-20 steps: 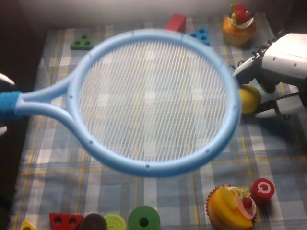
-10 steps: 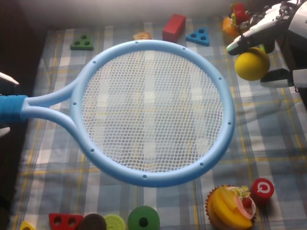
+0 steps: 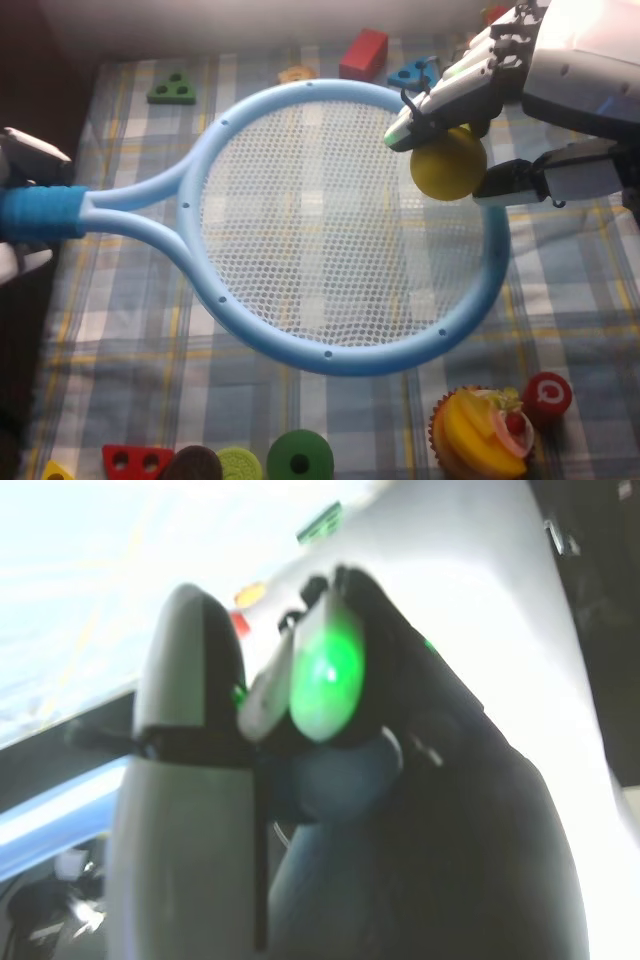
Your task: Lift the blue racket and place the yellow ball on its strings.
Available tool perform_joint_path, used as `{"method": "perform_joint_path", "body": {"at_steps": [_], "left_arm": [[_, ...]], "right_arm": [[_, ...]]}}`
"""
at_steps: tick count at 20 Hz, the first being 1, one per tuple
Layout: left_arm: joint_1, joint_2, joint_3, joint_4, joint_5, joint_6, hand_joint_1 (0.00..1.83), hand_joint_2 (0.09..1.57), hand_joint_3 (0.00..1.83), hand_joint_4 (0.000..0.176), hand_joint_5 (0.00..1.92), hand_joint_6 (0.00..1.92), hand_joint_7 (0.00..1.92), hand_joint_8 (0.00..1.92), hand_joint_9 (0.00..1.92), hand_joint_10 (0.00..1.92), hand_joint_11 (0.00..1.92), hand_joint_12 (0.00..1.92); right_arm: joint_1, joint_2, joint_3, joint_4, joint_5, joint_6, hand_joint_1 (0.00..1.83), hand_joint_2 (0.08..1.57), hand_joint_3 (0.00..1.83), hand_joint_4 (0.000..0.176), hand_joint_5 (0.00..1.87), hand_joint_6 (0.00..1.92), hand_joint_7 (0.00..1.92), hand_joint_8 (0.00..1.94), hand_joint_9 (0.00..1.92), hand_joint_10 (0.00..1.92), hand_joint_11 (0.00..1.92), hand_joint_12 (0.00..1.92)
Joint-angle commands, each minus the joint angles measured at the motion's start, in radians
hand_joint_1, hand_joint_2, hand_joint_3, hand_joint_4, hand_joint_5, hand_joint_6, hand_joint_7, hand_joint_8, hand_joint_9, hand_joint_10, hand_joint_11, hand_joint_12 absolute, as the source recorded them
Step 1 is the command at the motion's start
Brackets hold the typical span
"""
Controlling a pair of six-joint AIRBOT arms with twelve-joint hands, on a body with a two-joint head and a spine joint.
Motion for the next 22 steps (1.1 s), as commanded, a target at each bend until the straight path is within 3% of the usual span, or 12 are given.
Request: {"method": "perform_joint_path", "body": {"at_steps": [1, 2, 3, 4, 5, 7, 16, 17, 18, 19, 20, 22], "left_arm": [[-0.011, 0.001, 0.008, 0.014, -0.113, -0.013, 1.83, 1.18, 0.0, 0.176, 0.99, 1.92, 1.3, 1.92, 1.58, 1.92, 1.54, 1.92], [-0.011, 0.0, 0.009, 0.012, -0.114, -0.013, 1.83, 1.18, 0.0, 0.175, 0.98, 1.92, 1.28, 1.92, 1.58, 1.92, 1.56, 1.92], [-0.012, -0.002, 0.01, 0.008, -0.117, -0.013, 1.83, 1.18, 0.0, 0.176, 0.99, 1.92, 1.27, 1.92, 1.57, 1.92, 1.57, 1.92], [-0.013, -0.004, 0.012, 0.004, -0.119, -0.013, 1.83, 1.17, 0.0, 0.176, 1.0, 1.92, 1.28, 1.92, 1.57, 1.92, 1.53, 1.92], [-0.014, -0.008, 0.015, -0.002, -0.12, -0.013, 1.83, 1.16, 0.0, 0.176, 1.01, 1.92, 1.28, 1.92, 1.57, 1.92, 1.52, 1.92], [-0.017, -0.018, 0.025, -0.013, -0.117, -0.013, 1.83, 1.17, 0.0, 0.175, 1.02, 1.92, 1.27, 1.92, 1.56, 1.92, 1.54, 1.92], [-0.027, -0.064, 0.057, -0.058, -0.097, -0.014, 1.83, 1.2, 0.0, 0.154, 1.05, 1.92, 1.24, 1.92, 1.53, 1.92, 1.62, 1.92], [-0.027, -0.065, 0.06, -0.063, -0.095, -0.014, 1.83, 1.19, 0.0, 0.153, 1.04, 1.92, 1.24, 1.92, 1.53, 1.92, 1.62, 1.92], [-0.027, -0.065, 0.062, -0.067, -0.093, -0.014, 1.83, 1.19, 0.0, 0.152, 1.03, 1.92, 1.22, 1.92, 1.51, 1.92, 1.61, 1.92], [-0.027, -0.065, 0.065, -0.073, -0.09, -0.014, 1.83, 1.2, 0.0, 0.152, 1.01, 1.92, 1.2, 1.92, 1.51, 1.92, 1.56, 1.92], [-0.027, -0.065, 0.067, -0.076, -0.087, -0.014, 1.83, 1.2, 0.0, 0.151, 0.99, 1.92, 1.19, 1.92, 1.5, 1.92, 1.58, 1.92], [-0.027, -0.068, 0.075, -0.087, -0.081, -0.015, 1.83, 1.2, 0.0, 0.153, 0.98, 1.92, 1.19, 1.92, 1.5, 1.92, 1.6, 1.92]], "right_arm": [[0.015, -0.003, -0.002, 0.038, 0.084, 0.0, 1.38, 1.09, 0.0, 0.0, 1.17, 0.4, 0.92, 1.12, 0.98, 1.2, 0.84, 1.1], [0.015, -0.004, -0.002, 0.035, 0.082, 0.001, 1.28, 1.09, 0.01, 0.0, 1.13, 0.55, 0.96, 1.15, 0.96, 0.74, 0.82, 1.06], [0.015, -0.004, -0.002, 0.034, 0.081, 0.001, 1.25, 1.11, 0.0, 0.0, 1.06, 0.69, 0.93, 1.22, 0.95, 0.56, 0.79, 1.08], [0.015, -0.004, -0.001, 0.034, 0.081, 0.001, 1.25, 1.04, 0.0, 0.0, 0.88, 0.25, 0.74, 0.57, 0.83, 0.4, 0.63, 1.08], [0.016, -0.004, 0.0, 0.035, 0.081, 0.001, 1.27, 1.02, 0.0, 0.0, 0.82, 0.06, 0.68, 0.21, 0.72, 0.23, 0.46, 1.04], [0.016, -0.004, 0.001, 0.039, 0.081, 0.002, 1.27, 1.02, 0.0, 0.0, 0.71, 0.0, 0.59, 0.01, 0.6, 0.06, 0.25, 1.05], [0.016, 0.009, 0.011, 0.081, 0.083, 0.001, 1.27, 1.07, 0.01, 0.001, 0.57, 0.0, 0.46, 0.0, 0.44, 0.0, 0.05, 1.07], [0.016, 0.014, 0.011, 0.091, 0.088, 0.001, 1.3, 1.09, 0.02, 0.024, 0.54, 0.0, 0.45, 0.0, 0.46, 0.01, 0.07, 1.08], [0.016, 0.018, 0.011, 0.101, 0.093, 0.001, 1.35, 1.12, 0.01, 0.025, 0.53, 0.0, 0.46, 0.0, 0.5, 0.02, 0.13, 1.08], [0.016, 0.025, 0.009, 0.117, 0.105, -0.001, 1.46, 1.17, 0.02, 0.002, 0.55, 0.0, 0.49, 0.01, 0.6, 0.05, 0.25, 1.14], [0.016, 0.028, 0.007, 0.13, 0.113, -0.007, 1.55, 1.23, 0.03, 0.0, 0.55, 0.0, 0.49, 0.0, 0.68, 0.07, 0.38, 1.26], [0.016, 0.038, -0.006, 0.165, 0.132, -0.034, 1.58, 1.26, 0.04, 0.0, 0.54, 0.0, 0.5, 0.0, 0.6, 0.03, 0.24, 1.22]]}}
